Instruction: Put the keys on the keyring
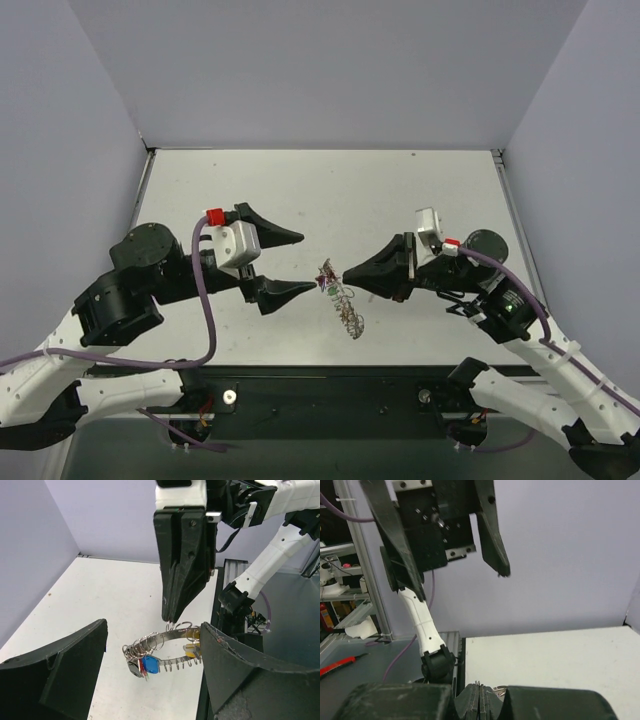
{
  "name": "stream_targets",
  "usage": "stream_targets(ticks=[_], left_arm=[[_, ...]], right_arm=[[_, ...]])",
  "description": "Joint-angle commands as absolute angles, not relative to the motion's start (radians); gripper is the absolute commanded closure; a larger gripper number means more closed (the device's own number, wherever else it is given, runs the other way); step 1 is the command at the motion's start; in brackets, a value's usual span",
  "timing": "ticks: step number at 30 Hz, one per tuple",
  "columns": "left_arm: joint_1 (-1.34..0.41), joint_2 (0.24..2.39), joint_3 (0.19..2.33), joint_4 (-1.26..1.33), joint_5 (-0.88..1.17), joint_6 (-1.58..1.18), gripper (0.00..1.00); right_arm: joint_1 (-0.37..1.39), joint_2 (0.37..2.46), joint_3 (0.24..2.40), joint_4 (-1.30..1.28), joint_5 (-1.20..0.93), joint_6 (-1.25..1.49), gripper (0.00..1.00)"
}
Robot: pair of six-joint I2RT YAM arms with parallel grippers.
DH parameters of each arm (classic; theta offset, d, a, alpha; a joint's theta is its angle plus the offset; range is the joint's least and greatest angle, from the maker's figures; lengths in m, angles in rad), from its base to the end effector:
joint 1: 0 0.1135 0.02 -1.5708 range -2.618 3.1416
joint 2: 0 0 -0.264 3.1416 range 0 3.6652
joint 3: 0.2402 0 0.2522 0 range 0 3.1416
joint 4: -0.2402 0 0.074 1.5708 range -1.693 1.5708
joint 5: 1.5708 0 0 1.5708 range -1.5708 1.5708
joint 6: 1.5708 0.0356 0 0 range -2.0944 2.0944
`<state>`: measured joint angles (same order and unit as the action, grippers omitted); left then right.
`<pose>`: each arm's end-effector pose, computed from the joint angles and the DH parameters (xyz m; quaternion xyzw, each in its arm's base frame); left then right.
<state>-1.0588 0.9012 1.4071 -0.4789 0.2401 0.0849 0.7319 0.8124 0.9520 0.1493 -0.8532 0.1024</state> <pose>0.0660 -0.1348 0.4946 0.4469 0.5359 -0.4067 0.5896 0.1056 0.1309 0.4264 -0.4839 0.4150 0.5218 0.5669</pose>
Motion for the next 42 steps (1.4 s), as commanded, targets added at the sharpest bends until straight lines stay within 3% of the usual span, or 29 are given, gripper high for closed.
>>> stream_targets(ticks=[1,5,11,15,23,32,37,42], left_arm=[[-1.037,0.914,1.387,-0.4,0.299,0.066,0.17],[-1.026,0.917,1.378,-0.391,0.37,0.078,0.18],[-1.017,0.913,1.358,-0.408,0.535,0.129,0.19],[-1.017,0.908,1.35,-0.413,0.63,0.144,0.3],[-1.017,0.96,1.353,-0.39,0.782,0.104,0.43],[-1.017,0.993,1.338,-0.319,0.735,0.051,0.54],[-1.017,1.003,1.336,-0.299,0.752,0.04,0.55],[-1.017,1.003,1.338,-0.296,0.785,0.038,0.48]], right_arm=[[0.727,0.747,0.925,0.442,-0.909,0.121,1.0],[0.729,0.744,0.896,0.584,-1.047,0.129,1.0],[0.726,0.778,0.916,0.594,-1.225,0.124,1.0],[0.726,0.785,0.939,0.598,-1.307,0.132,1.0],[0.726,0.804,0.931,0.793,-1.327,0.267,1.0],[0.724,0.81,0.92,0.802,-1.253,0.261,1.0],[0.724,0.808,0.917,0.79,-1.232,0.245,1.0],[0.718,0.795,0.908,0.77,-1.197,0.218,1.0]])
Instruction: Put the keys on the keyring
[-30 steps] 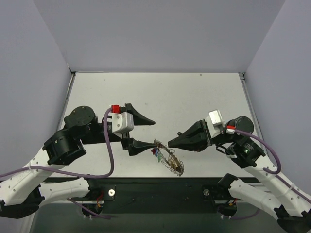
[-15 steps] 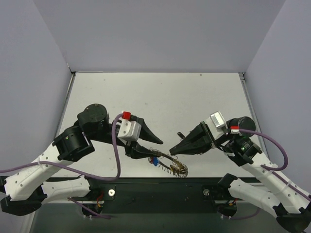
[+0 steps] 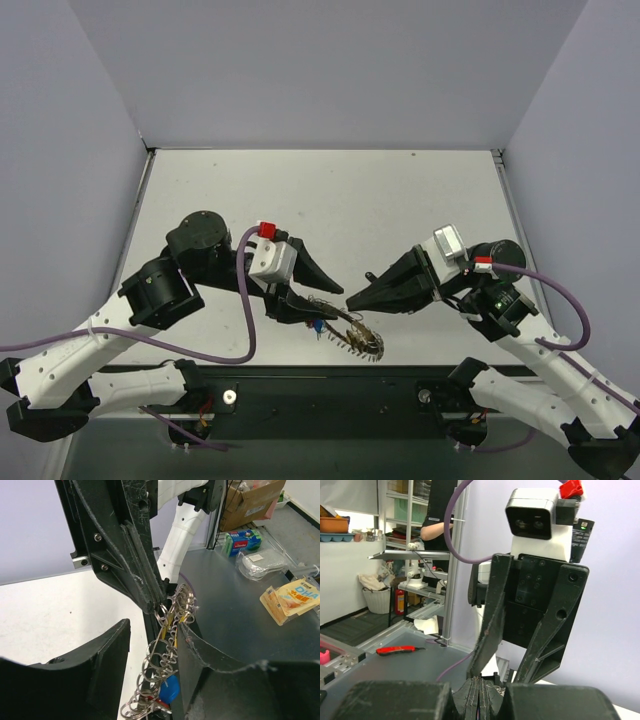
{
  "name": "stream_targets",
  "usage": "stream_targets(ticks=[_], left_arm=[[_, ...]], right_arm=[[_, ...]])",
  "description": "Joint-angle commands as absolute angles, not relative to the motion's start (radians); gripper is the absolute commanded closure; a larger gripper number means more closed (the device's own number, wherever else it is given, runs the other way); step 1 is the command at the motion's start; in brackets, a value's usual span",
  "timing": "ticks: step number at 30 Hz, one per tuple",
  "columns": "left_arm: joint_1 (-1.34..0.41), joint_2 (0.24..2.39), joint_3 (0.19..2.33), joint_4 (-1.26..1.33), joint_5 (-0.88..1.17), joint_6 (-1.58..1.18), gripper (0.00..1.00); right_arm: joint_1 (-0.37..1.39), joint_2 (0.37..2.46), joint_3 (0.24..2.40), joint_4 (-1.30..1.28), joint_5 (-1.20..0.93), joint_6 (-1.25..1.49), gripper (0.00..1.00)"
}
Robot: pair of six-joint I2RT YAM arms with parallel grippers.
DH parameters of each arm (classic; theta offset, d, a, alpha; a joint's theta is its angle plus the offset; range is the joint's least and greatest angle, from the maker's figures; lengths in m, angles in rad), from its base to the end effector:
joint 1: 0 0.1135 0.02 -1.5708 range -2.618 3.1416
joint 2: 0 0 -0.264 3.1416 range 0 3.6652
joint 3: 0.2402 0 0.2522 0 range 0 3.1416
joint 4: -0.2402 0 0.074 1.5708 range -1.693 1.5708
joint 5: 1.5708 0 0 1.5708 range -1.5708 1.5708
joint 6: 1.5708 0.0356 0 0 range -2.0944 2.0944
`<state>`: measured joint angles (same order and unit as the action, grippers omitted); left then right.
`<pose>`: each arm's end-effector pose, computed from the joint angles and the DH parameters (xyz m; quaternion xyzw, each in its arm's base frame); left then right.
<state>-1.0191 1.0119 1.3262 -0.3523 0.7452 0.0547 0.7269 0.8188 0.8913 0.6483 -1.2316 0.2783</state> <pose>0.0814 -0.1783 0.4663 0.5601 0.4474 -0.5319 0.4507 0.0854 0.1209 0.4405 -0.5879 0.2111 0.5670 0.5370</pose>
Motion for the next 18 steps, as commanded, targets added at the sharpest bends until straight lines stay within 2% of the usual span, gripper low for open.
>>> stream_targets(ticks=[1,5,9,18], left_arm=[[-1.017,1.0,1.336,-0.295,0.784,0.037,0.47],[-1.017,0.997,1.335,-0.29,0.775,0.032,0.47],[-1.019,1.0,1.322,-0.261,0.721,0.021,0.52],[-1.017,0.973,1.259,-0.13,0.56,-0.026,0.48]], right_arm=[[0.716,0.79,0.905,0.77,-1.187,0.215,1.0],[0.716,0.769,0.881,0.778,-1.126,0.204,1.0],[0.716,0.749,0.833,0.888,-1.013,0.238,1.0],[0.716,0.733,0.693,1.19,-0.729,0.37,1.0]])
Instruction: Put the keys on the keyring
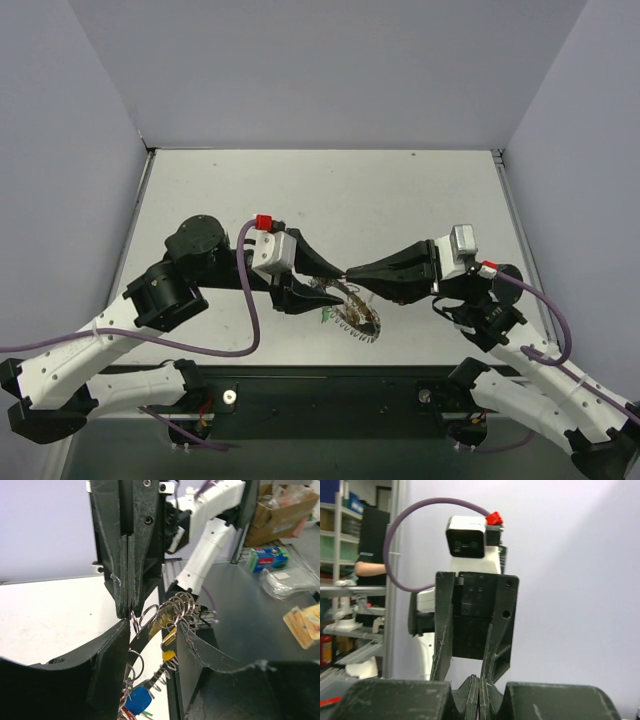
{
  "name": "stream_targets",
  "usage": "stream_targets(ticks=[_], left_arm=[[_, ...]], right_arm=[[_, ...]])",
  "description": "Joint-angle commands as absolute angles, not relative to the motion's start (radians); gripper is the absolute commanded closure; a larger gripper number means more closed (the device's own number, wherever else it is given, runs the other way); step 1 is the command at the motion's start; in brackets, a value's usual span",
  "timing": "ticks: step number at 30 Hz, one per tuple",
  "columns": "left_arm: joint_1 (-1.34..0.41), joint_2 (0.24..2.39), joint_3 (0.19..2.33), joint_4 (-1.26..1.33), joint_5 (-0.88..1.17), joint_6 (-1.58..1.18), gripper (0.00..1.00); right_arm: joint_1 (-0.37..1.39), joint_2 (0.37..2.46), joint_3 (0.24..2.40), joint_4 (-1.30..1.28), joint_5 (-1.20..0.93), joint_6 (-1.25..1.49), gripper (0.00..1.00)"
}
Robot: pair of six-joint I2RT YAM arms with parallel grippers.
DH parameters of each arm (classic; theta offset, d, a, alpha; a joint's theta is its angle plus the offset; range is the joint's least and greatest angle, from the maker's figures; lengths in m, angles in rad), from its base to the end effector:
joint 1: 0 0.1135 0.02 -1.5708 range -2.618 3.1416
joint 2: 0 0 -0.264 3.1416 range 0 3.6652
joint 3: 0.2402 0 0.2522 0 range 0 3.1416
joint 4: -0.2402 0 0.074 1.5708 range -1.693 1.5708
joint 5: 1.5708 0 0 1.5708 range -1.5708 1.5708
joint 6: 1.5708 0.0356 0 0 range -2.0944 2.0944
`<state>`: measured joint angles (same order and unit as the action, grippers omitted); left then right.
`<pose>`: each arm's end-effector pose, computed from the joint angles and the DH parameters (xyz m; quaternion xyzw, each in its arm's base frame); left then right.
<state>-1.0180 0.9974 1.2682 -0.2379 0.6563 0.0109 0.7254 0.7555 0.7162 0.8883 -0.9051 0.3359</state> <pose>0.0860 -0.1807 0.4620 0.5255 0.4591 -0.5246 0.4877 0.0850 0.1128 0.4169 -0.4628 0.2324 0.5590 0.6475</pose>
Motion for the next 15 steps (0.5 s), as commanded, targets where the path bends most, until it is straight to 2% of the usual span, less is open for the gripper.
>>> stream_targets(ticks=[1,7,13,15], left_arm=[[-1.019,0.971,1.255,-0.111,0.549,-0.029,0.49],[-1.015,0.957,1.221,-0.057,0.462,-0.044,0.5],[-1.009,0.956,1.204,-0.023,0.408,-0.055,0.56],[-1.006,0.956,1.2,-0.017,0.397,-0.057,0.61]], right_arm=[[0.716,0.732,0.675,1.209,-0.703,0.371,1.0],[0.716,0.732,0.638,1.298,-0.638,0.391,1.0],[0.716,0.735,0.629,1.344,-0.627,0.416,1.0],[0.716,0.739,0.629,1.353,-0.629,0.42,1.0]])
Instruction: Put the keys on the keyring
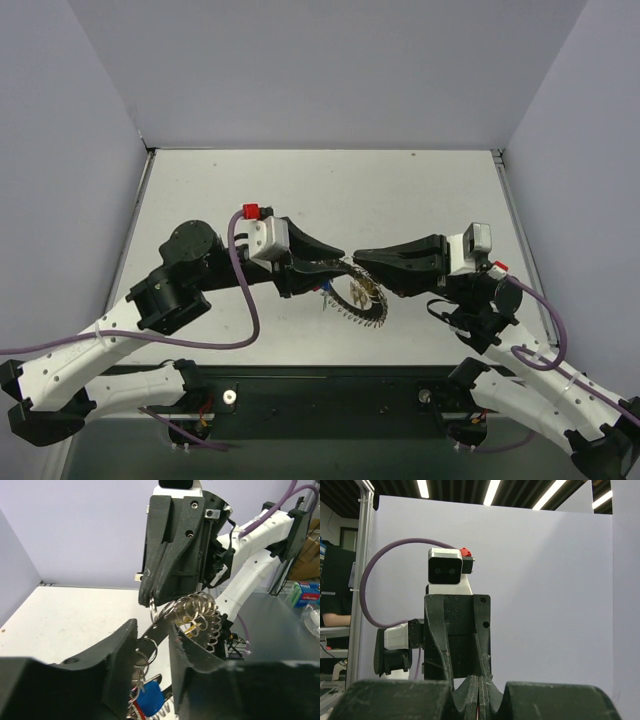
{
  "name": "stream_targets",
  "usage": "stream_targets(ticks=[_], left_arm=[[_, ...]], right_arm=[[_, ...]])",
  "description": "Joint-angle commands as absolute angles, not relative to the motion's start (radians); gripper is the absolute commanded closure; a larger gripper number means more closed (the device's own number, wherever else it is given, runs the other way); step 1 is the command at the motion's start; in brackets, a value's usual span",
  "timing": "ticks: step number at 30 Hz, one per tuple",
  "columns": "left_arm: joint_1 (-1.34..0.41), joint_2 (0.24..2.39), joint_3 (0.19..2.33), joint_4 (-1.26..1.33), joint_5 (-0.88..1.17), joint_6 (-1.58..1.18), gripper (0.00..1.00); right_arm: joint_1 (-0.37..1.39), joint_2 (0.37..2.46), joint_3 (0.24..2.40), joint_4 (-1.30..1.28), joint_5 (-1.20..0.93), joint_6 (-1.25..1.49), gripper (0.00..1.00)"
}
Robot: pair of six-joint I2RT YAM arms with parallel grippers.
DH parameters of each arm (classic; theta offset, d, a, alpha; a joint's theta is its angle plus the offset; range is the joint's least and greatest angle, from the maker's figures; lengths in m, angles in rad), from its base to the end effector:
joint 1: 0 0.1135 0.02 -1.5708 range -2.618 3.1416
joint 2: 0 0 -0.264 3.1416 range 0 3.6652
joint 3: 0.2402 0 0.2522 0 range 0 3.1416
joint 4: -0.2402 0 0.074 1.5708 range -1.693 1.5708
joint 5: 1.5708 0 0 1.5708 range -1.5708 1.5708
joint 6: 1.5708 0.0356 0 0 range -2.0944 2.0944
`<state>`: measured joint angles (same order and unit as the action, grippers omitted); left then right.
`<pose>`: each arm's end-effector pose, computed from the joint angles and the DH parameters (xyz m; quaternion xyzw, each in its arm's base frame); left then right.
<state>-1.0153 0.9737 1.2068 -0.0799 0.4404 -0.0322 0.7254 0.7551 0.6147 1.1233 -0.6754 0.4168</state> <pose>0.0931 -0.1788 0.4630 0.4460 0.4817 -0.4936 0.5704 0.0864 0.1063 0.4043 -0.3553 0.2214 0.5689 0.7079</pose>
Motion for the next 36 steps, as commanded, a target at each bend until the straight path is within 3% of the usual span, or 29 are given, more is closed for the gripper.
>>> stream_targets(ticks=[1,8,13,20,36], left_arm=[[-1.005,0.957,1.198,-0.014,0.394,-0.06,0.62],[-0.988,0.953,1.18,0.058,0.41,-0.081,0.6],[-0.973,0.934,1.152,0.123,0.449,-0.115,0.45],[-0.95,0.951,1.158,0.135,0.483,-0.138,0.62],[-0.943,0.989,1.166,0.138,0.526,-0.147,0.62]], right_arm=[[0.716,0.739,0.629,1.353,-0.632,0.422,1.0],[0.716,0.759,0.64,1.37,-0.66,0.445,1.0],[0.716,0.761,0.634,1.37,-0.661,0.445,1.0],[0.716,0.767,0.635,1.371,-0.67,0.446,1.0],[0.716,0.761,0.637,1.365,-0.675,0.442,1.0]])
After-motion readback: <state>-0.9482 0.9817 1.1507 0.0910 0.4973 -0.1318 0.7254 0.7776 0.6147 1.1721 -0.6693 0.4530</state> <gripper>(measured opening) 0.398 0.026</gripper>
